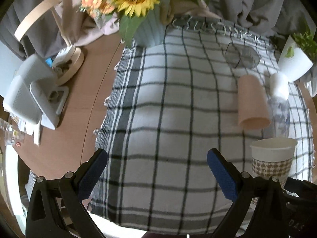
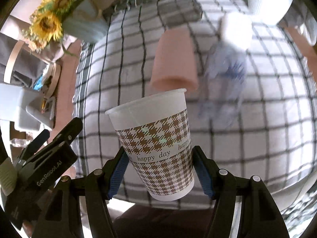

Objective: Flip cup upside down
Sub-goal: 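Lift the held paper cup upright with the right tool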

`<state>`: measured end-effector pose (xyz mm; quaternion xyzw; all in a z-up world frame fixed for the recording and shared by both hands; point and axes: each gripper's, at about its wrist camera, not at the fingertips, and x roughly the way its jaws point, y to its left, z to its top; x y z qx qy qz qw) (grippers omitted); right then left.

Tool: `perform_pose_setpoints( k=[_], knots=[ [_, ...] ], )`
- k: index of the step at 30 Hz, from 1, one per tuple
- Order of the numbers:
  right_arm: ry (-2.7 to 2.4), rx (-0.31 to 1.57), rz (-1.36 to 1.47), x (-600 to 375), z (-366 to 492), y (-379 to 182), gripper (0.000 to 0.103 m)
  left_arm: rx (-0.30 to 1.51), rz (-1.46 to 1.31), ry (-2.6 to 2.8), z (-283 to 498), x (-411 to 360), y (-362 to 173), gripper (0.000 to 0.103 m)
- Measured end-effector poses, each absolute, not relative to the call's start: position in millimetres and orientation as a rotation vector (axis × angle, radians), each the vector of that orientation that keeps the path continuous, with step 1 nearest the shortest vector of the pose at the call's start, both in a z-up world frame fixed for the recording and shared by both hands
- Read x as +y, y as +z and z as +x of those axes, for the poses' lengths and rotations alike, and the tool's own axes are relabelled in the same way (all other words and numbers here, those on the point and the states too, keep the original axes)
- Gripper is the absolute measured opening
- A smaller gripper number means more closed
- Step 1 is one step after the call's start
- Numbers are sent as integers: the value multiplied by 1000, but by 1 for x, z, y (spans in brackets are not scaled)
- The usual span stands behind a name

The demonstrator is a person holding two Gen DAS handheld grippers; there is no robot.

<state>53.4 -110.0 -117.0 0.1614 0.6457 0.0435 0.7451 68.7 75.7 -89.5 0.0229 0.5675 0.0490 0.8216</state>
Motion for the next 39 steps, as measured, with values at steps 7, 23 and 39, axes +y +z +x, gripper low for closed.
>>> perform_pose_setpoints(
  k=[7,23,39],
  knots=[
    [94,1482,364,-86,43,-144,65,1268,43,119,58,98,-110,103],
    [91,1575,421,-74,57,-185,65,1365,28,164,55,112,-142,103],
    [124,1543,414,-80,49,-170,77,1323,63,177,40,107,-126,103]
  ],
)
